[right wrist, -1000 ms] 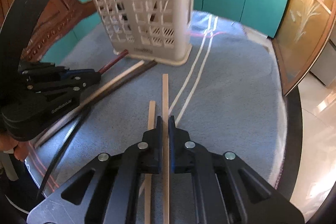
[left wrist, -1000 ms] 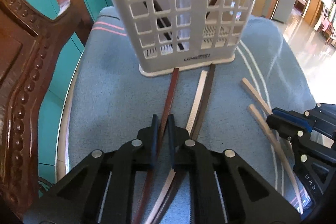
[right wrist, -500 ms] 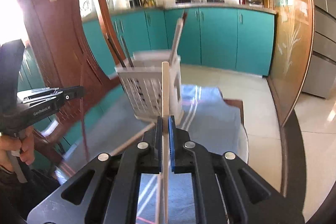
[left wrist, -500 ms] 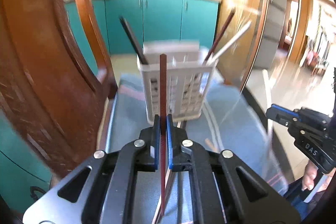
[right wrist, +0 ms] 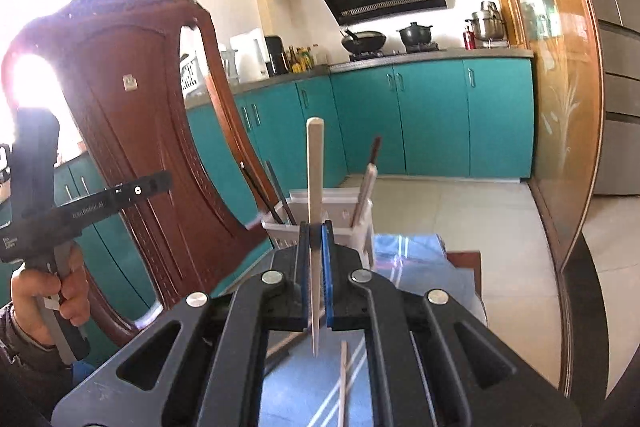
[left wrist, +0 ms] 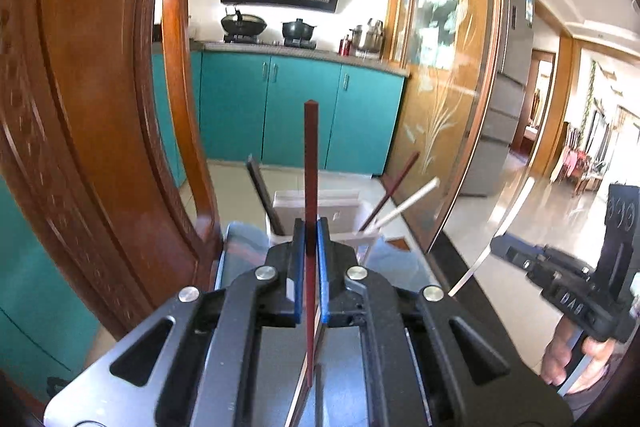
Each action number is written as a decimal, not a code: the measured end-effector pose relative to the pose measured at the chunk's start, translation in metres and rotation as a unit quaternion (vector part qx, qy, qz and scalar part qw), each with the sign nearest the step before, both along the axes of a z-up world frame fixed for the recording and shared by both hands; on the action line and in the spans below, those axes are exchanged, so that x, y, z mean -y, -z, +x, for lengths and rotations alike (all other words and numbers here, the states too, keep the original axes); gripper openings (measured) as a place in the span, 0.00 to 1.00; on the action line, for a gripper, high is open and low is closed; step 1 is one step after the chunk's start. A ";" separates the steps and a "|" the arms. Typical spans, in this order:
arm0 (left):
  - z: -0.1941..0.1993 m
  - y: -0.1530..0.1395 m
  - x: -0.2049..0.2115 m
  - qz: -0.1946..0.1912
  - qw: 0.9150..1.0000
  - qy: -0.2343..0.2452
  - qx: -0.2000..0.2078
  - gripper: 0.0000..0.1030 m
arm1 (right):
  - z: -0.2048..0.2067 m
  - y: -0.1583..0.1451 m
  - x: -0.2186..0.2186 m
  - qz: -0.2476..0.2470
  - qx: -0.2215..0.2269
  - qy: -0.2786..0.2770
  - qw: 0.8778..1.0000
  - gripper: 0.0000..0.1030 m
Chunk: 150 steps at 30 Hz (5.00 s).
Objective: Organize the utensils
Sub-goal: 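Lift both chopsticks and lower them into the white caddy, opening both grippers, then move both open grippers back over the remaining chopsticks on the cloth, then grasp a wooden chopstick with the right gripper while the left grasps a white one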
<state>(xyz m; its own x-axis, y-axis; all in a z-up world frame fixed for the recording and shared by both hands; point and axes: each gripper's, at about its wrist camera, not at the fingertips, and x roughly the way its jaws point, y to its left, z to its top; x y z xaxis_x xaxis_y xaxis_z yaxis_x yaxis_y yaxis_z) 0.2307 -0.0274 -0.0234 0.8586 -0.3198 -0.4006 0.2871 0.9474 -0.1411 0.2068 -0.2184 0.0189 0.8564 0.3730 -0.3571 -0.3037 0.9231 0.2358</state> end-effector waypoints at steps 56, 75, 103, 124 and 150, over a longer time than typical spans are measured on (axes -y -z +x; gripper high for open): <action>0.046 0.045 0.011 0.053 0.996 -0.066 0.028 0.54 | -0.005 0.077 -0.020 -0.085 -0.001 0.002 0.996 0.53; 0.024 0.106 0.015 0.113 0.990 -0.053 -0.065 0.59 | 0.014 0.202 -0.055 -0.239 -0.252 -0.031 0.937 0.57; 0.047 0.145 0.016 0.112 0.979 -0.041 -0.168 0.60 | 0.029 0.190 -0.030 -0.147 -0.241 0.020 0.959 0.06; 0.043 0.200 0.032 0.158 0.958 -0.009 -0.241 0.61 | 0.022 0.183 -0.030 -0.130 -0.233 0.012 0.964 0.07; 0.063 0.218 0.020 0.106 0.950 0.000 -0.293 0.47 | 0.030 0.189 -0.017 -0.130 -0.257 0.053 0.956 0.35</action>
